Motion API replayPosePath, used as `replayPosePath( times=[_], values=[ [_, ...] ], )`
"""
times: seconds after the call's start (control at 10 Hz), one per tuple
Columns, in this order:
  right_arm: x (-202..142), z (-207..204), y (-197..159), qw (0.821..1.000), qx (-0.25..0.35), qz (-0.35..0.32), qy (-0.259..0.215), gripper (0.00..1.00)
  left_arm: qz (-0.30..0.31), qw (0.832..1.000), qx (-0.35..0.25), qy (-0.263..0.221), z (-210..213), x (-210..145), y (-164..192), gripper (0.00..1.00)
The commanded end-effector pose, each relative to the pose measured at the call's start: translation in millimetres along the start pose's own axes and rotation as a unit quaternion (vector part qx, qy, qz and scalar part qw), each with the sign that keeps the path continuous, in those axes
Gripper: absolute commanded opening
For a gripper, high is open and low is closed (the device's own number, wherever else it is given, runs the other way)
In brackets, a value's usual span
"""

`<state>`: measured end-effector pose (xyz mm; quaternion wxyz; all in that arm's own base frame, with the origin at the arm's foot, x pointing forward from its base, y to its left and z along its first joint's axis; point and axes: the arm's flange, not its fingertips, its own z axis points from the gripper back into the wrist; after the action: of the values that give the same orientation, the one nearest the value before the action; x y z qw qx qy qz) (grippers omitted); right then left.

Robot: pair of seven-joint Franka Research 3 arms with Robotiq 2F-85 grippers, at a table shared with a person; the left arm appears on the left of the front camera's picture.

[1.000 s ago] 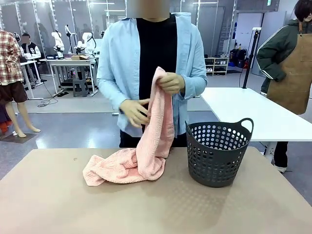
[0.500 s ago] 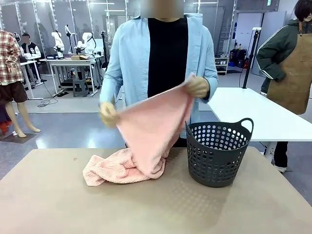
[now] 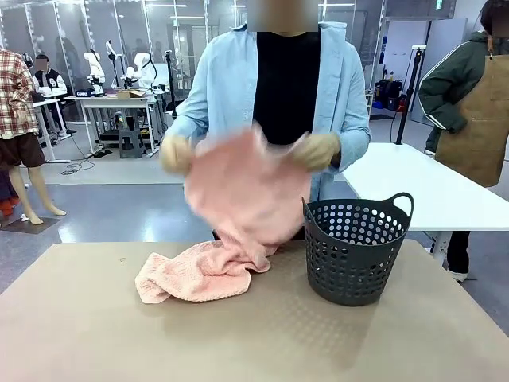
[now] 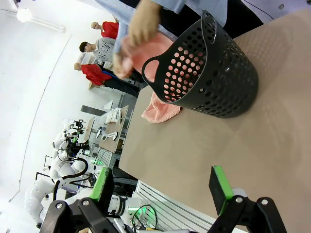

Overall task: Fold the towel.
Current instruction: Grab the top end of the 100 cm Hotel Towel extended by the human.

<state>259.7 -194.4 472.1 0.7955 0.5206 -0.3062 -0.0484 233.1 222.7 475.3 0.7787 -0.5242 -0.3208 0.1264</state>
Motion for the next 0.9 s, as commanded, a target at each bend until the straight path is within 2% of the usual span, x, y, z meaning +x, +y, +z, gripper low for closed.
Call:
replayPosePath(
  times=[0.0,0.8],
  values=[
    [2.0,0.4,-0.6,1.000,0.006,0.005,-0.006,1.00,-0.001,1.000,-0.006,0.001,0.0,0.1,0.3,1.00],
    [2.0,0.4,-0.6,1.000,0.006,0.005,-0.006,1.00,-0.001,1.000,-0.006,0.001,0.0,0.1,0.3,1.00]
  ],
)
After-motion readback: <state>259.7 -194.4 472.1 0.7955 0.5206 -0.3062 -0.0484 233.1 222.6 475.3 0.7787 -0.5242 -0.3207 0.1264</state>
